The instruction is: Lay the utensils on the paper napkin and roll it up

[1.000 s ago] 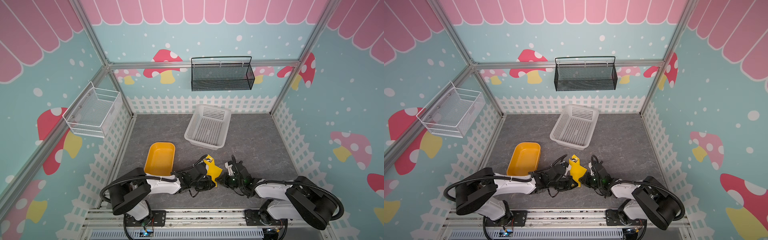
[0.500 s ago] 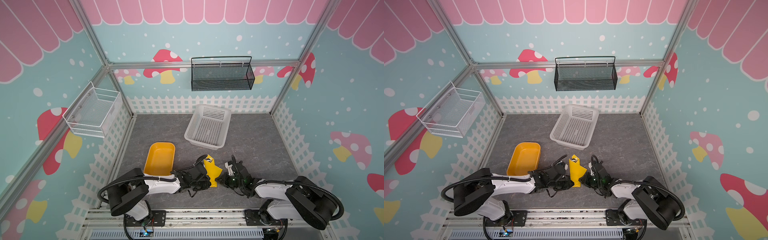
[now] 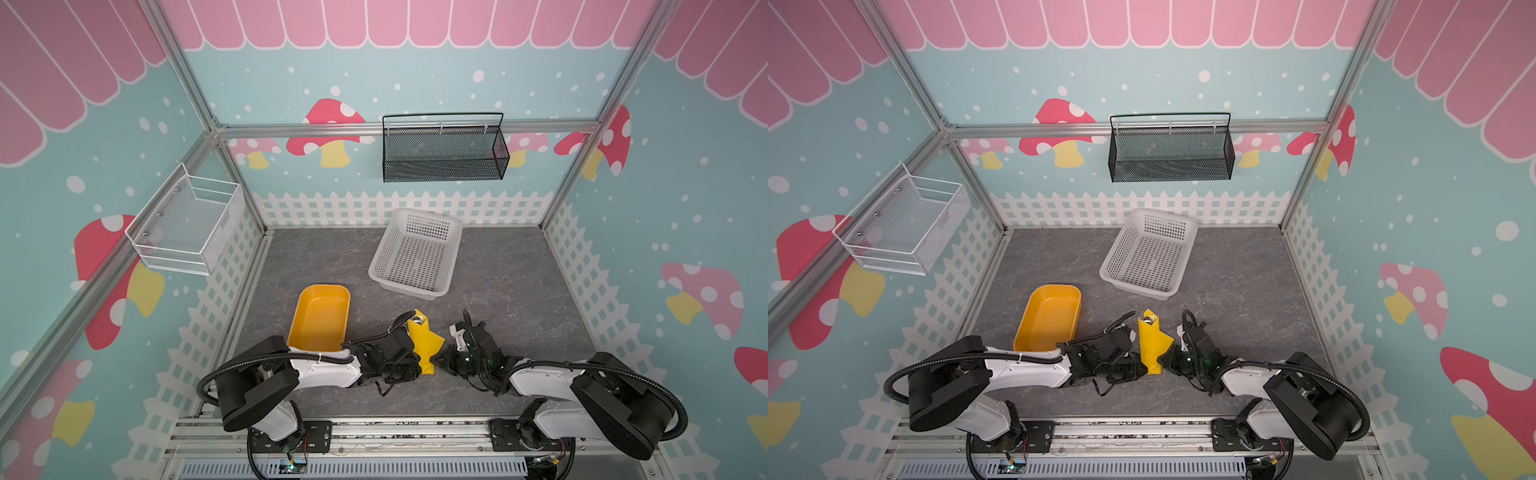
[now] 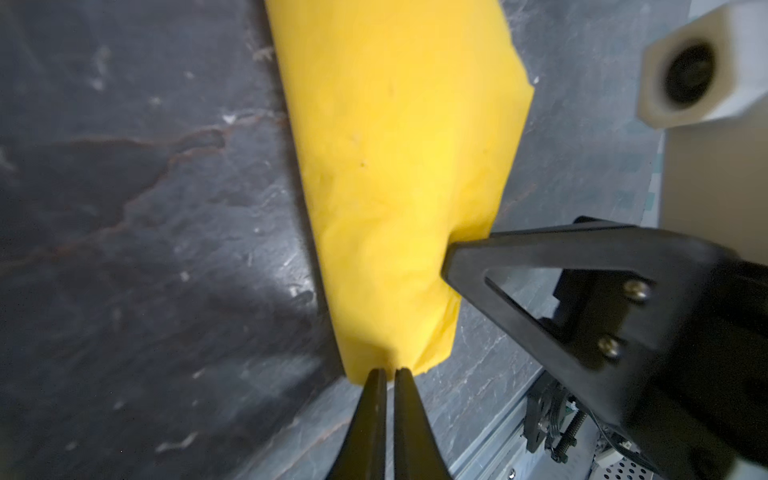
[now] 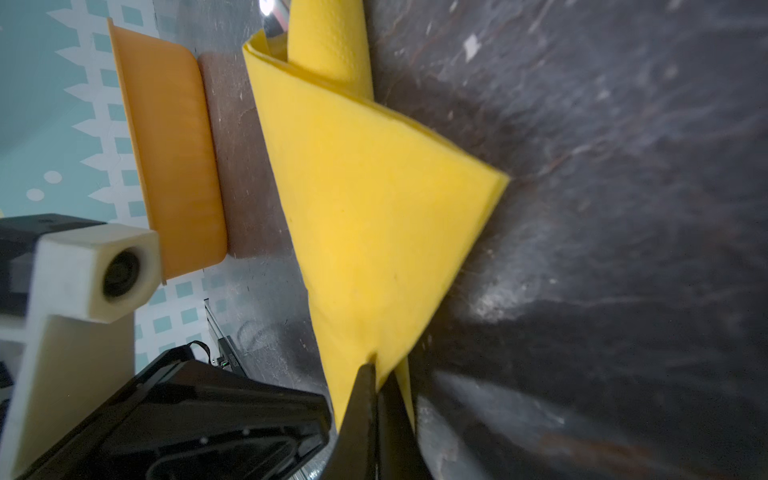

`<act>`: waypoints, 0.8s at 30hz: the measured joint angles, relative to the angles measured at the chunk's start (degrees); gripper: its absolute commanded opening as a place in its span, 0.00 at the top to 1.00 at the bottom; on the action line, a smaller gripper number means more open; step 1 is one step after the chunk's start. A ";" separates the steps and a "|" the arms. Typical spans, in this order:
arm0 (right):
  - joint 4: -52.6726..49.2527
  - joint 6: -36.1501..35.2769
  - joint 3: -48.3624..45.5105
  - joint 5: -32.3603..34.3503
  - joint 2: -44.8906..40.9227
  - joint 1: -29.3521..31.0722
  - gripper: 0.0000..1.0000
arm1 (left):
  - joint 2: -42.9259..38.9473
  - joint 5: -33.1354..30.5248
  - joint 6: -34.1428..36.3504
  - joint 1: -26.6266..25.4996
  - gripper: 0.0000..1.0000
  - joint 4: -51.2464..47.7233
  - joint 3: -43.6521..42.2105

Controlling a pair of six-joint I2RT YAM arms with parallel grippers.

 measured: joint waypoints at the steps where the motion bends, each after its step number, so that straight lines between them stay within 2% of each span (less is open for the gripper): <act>1: 0.00 0.00 0.00 -0.02 0.00 0.00 0.95 | -1.16 -0.44 0.09 0.02 0.87 -0.22 0.00; 6: 0.11 0.00 -0.02 -0.07 0.00 0.00 0.95 | -3.43 -1.57 1.18 0.66 0.87 -0.57 1.88; 14: 0.83 0.04 -0.48 -0.13 0.00 0.00 0.95 | 3.82 -2.03 2.84 3.67 0.90 -2.23 8.28; 21: 1.11 0.11 -0.57 -0.04 -0.39 0.00 0.94 | 9.22 -1.75 3.48 4.52 0.91 -2.93 9.18; 24: 1.11 0.22 -0.72 0.31 -1.18 0.00 0.90 | 10.36 -1.20 3.45 4.52 0.92 -2.12 9.18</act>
